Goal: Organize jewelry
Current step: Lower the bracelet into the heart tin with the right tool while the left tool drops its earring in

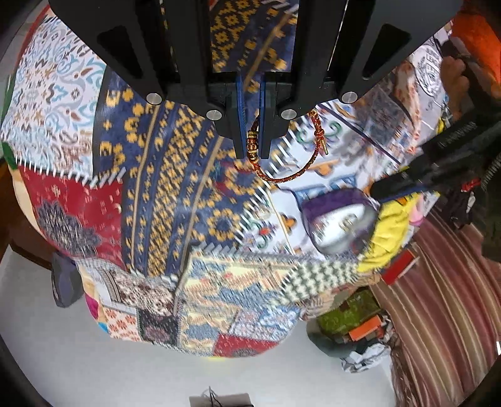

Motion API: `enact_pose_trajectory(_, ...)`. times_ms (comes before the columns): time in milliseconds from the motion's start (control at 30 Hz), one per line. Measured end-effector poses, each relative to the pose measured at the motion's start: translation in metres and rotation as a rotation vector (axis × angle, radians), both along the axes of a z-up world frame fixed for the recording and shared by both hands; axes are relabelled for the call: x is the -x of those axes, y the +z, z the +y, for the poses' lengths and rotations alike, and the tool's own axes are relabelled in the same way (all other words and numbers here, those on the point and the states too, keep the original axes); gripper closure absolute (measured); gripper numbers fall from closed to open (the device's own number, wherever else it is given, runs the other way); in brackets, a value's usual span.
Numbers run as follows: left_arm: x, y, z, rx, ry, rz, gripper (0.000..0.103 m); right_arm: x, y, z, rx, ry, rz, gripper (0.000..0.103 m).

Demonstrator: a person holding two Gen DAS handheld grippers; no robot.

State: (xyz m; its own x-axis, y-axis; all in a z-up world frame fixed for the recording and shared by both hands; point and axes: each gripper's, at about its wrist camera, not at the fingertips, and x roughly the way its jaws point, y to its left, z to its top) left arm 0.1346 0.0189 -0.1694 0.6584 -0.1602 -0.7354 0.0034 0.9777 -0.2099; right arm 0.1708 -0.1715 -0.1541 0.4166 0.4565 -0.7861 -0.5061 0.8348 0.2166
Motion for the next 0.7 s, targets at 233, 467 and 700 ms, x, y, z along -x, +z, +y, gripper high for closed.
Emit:
enact_pose_trajectory(233,0.002,0.005,0.015,-0.007,0.025,-0.021,0.091,-0.006,0.011,0.026,-0.051,0.032,-0.022,0.096)
enact_pose_trajectory(467,0.0,0.012,0.031,-0.017,0.045,-0.046,0.091,-0.017,0.009,0.049,-0.077,0.06,-0.017,0.096)
enact_pose_trajectory(700,-0.011,0.009,0.044,-0.014,0.063,-0.055,0.091,-0.029,0.002,0.068,-0.083,0.08,-0.007,0.096)
